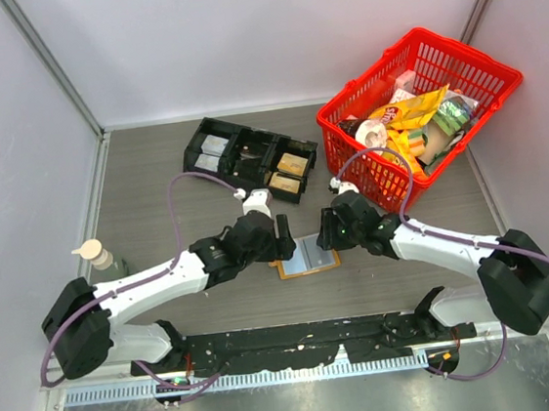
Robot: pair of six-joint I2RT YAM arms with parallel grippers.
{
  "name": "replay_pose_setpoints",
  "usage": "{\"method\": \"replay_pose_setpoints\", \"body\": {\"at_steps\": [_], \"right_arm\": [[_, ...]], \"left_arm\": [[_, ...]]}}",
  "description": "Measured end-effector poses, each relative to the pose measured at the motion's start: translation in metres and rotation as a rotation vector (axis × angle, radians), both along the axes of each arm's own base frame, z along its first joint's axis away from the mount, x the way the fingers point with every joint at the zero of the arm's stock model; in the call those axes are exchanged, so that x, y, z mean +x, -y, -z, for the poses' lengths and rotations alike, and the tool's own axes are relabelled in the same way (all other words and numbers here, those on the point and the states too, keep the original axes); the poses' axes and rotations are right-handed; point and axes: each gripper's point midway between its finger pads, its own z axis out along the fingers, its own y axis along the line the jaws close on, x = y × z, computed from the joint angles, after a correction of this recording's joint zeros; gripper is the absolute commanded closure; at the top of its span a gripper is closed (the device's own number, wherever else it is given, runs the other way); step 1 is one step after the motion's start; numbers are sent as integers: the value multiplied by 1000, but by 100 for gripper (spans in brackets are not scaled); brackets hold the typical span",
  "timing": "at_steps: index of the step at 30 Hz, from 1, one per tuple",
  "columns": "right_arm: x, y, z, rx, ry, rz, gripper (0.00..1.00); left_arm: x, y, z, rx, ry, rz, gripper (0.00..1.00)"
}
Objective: Take the credit cards out of the card holder
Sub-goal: Remove the credit card from the card holder.
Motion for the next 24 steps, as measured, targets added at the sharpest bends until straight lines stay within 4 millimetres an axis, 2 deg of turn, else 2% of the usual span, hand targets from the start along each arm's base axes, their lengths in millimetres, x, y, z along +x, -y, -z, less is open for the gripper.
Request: {"method": "replay_pose_setpoints", "body": {"at_steps": [3,5,13,20,24], "right_arm": [[-1,-3,3,12,-3,-11,60],[-2,-4,6,14,-8,-15,60],[-7,-7,17,18,-44,-38,61],[-8,-11,20,29,-55,-52,61],[-10,-13,19,41,-62,-65,62]], "left_arm": [[-2,3,19,15,-35,-9,38],[-2,4,28,20,-52,-17,45],[-2,12,59,42,-114,-33,46],[-10,10,92,78,-201,-56,56],[-11,10,95,60,-218,-82,61]]}}
